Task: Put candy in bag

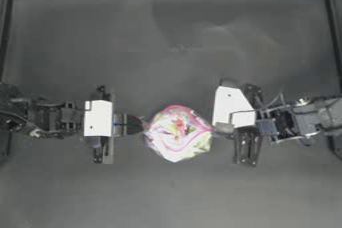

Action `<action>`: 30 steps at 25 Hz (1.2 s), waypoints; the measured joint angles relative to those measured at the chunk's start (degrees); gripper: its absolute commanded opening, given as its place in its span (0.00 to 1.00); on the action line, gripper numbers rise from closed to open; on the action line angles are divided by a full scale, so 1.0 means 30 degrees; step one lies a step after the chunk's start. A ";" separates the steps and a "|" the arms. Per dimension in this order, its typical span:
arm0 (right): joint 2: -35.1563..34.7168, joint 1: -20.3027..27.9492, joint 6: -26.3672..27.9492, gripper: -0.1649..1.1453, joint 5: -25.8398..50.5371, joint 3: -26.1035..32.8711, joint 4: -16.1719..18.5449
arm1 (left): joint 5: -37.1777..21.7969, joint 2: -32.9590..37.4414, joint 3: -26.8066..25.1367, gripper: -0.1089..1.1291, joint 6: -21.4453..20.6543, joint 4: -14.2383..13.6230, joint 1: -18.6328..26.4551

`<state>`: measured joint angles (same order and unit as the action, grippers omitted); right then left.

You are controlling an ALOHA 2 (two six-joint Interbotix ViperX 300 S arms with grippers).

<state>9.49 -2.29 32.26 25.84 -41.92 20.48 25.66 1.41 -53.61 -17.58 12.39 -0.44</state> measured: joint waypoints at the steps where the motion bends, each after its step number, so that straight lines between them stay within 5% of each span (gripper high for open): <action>1: 0.0000 0.0000 0.0000 0.29 0.0000 0.0000 0.0000 | 0.0029 0.0029 0.0000 0.19 0.0000 0.0029 0.0000; 16: -0.0088 0.0176 0.0117 0.88 -0.0293 -0.0088 -0.0117 | 0.0029 0.0000 0.0000 0.19 -0.0029 0.0029 -0.0029; 30: 0.1963 0.0498 -0.0410 0.90 0.0645 -0.0088 -0.0996 | 0.0059 0.0029 0.0000 0.19 -0.0088 0.0029 0.0000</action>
<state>15.38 -0.79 31.03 27.77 -42.19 17.49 25.84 1.49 -53.61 -17.84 12.48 -0.44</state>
